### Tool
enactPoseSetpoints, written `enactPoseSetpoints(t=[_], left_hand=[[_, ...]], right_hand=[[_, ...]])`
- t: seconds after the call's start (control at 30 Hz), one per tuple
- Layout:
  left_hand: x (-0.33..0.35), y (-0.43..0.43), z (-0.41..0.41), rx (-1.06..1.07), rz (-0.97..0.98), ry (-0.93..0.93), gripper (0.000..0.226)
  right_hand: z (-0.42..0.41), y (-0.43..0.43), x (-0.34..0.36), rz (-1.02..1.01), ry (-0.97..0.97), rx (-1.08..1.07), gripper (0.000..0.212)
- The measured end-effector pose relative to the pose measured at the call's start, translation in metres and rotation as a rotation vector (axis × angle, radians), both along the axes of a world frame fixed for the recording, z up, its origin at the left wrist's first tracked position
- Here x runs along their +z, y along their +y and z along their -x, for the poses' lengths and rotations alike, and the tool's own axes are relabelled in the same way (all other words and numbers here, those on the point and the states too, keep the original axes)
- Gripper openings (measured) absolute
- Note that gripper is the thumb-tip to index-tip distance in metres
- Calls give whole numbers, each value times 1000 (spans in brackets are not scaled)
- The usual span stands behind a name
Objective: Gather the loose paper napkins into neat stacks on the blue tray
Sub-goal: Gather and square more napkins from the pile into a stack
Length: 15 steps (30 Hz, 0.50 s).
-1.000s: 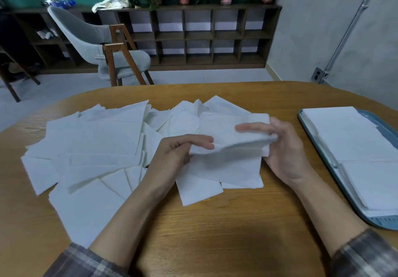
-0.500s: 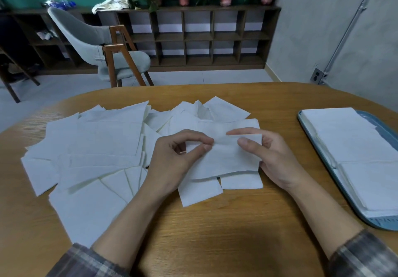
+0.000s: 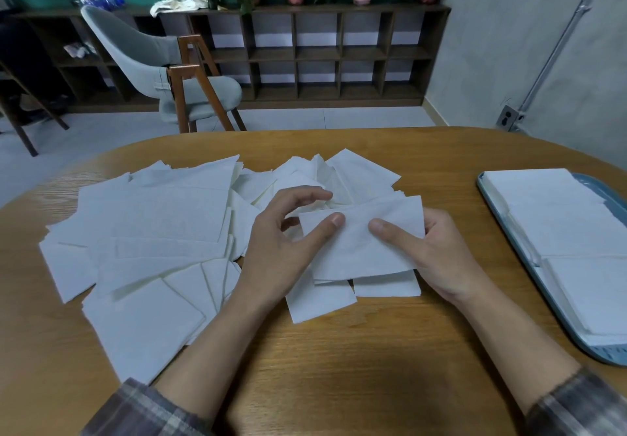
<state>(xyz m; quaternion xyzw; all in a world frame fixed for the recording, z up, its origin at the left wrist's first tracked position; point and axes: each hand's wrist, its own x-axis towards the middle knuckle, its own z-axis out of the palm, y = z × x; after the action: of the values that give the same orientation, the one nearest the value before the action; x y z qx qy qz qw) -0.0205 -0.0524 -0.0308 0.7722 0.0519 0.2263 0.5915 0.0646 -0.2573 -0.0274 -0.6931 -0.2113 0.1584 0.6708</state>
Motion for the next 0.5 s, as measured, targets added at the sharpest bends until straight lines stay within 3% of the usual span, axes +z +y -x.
enactPoseSetpoints(t=[0.17, 0.43, 0.5], left_hand=[[4, -1, 0, -57, 73, -21, 9], [-3, 1, -2, -6, 128, 12, 10], [-6, 2, -4, 29, 121, -2, 7]], right_hand=[[-1, -2, 0, 6, -7, -8, 28], [-4, -1, 0, 5, -16, -81, 29], [-3, 1, 1, -14, -64, -70, 41]])
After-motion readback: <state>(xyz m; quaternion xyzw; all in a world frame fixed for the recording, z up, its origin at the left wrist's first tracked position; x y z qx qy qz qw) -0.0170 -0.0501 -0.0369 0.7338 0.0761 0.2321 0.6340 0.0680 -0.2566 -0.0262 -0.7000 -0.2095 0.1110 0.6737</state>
